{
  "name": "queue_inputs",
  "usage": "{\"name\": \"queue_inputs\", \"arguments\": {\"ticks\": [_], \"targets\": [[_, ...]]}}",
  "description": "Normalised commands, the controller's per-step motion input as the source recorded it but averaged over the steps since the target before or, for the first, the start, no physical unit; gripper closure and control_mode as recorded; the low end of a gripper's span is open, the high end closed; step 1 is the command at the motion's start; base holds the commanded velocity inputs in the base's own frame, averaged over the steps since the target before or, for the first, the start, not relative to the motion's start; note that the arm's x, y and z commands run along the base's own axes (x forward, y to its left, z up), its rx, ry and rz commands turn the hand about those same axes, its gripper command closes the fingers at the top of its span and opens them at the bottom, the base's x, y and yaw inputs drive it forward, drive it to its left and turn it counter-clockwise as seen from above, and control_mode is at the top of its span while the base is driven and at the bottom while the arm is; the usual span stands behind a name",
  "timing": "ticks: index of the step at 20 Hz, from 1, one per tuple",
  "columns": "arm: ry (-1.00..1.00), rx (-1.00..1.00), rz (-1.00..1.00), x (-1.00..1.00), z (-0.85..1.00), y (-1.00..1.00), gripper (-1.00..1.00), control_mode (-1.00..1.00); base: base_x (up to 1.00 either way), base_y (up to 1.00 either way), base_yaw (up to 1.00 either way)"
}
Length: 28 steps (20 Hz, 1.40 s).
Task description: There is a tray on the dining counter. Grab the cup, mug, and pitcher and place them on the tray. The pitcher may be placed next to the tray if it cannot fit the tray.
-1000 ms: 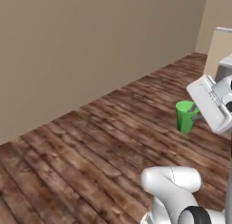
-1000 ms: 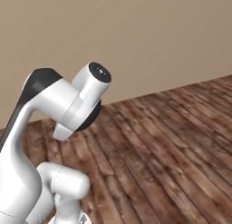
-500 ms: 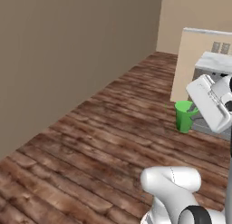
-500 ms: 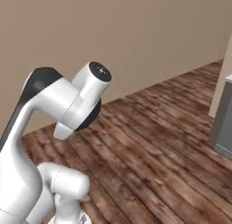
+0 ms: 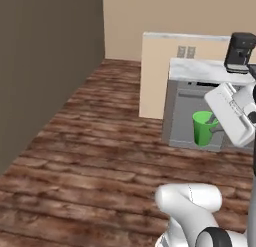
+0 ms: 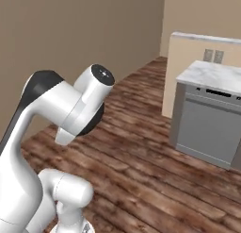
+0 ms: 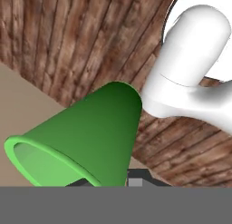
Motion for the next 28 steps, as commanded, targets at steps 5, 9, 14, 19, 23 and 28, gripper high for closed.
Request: {"name": "queue_inputs", "arguments": {"ticks": [5,9,14,19,23,28], "targets": [[0.00,0.00,0.00,0.00,0.00,0.00,1.00,1.00,1.00,0.20,-0.54],[0.00,0.00,0.00,0.00,0.00,0.00,1.00,1.00,1.00,0.28,-0.49],[0.00,0.00,0.00,0.00,0.00,0.00,1.00,1.00,1.00,0.35,-0.46],[0.00,0.00,0.00,0.00,0.00,0.00,1.00,1.00,0.91,0.71,-0.36],[0.00,0.00,0.00,0.00,0.00,0.00,1.00,1.00,0.80,0.97,-0.27],[0.00,0.00,0.00,0.00,0.00,0.00,1.00,1.00,0.79,1.00,-0.21]]}}
